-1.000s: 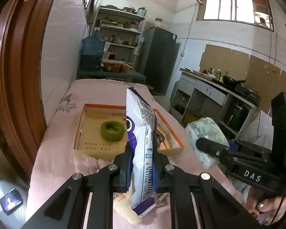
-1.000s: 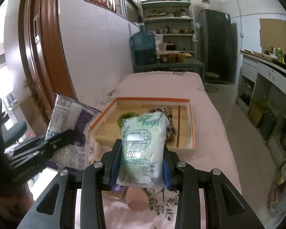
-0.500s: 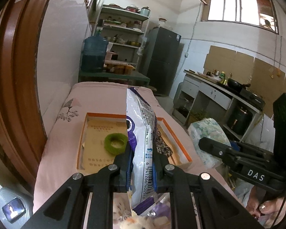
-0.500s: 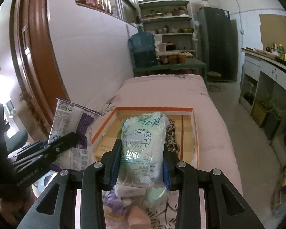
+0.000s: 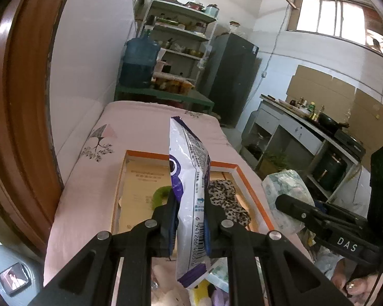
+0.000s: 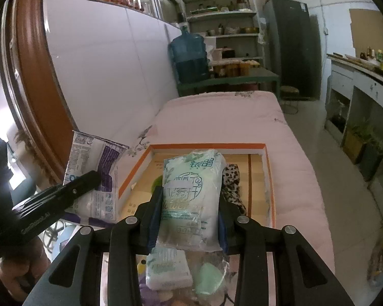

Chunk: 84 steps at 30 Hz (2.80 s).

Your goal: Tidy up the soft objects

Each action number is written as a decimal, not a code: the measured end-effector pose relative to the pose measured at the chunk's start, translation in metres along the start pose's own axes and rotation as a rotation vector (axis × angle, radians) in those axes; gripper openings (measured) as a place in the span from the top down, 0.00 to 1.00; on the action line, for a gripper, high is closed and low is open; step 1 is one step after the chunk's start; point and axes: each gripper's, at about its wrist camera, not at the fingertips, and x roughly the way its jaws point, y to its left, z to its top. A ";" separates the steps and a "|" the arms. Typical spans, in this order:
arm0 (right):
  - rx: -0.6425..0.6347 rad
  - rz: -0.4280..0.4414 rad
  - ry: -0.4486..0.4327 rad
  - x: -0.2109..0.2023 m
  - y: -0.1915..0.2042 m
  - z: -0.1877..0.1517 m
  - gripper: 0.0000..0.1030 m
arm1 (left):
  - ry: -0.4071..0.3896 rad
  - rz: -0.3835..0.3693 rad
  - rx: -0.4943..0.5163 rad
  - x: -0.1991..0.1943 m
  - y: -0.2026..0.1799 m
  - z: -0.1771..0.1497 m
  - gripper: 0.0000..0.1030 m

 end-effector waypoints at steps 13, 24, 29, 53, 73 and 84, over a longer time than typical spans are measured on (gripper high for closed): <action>0.020 0.027 0.062 0.046 -0.004 0.006 0.64 | 0.055 0.033 -0.043 0.038 0.024 0.003 0.84; 0.028 0.030 0.109 0.083 -0.011 0.006 0.64 | 0.101 0.060 -0.073 0.068 0.037 -0.001 0.84; 0.029 0.035 0.135 0.099 -0.013 0.006 0.64 | 0.122 0.070 -0.085 0.080 0.043 -0.004 0.84; 0.025 0.033 0.231 0.141 -0.017 -0.010 0.64 | 0.201 0.088 -0.117 0.123 0.056 -0.016 0.84; 0.038 0.031 0.284 0.152 -0.021 -0.015 0.55 | 0.251 0.081 -0.172 0.139 0.071 -0.022 0.53; 0.019 0.026 0.268 0.148 -0.017 -0.014 0.51 | 0.212 0.083 -0.170 0.126 0.065 -0.017 0.47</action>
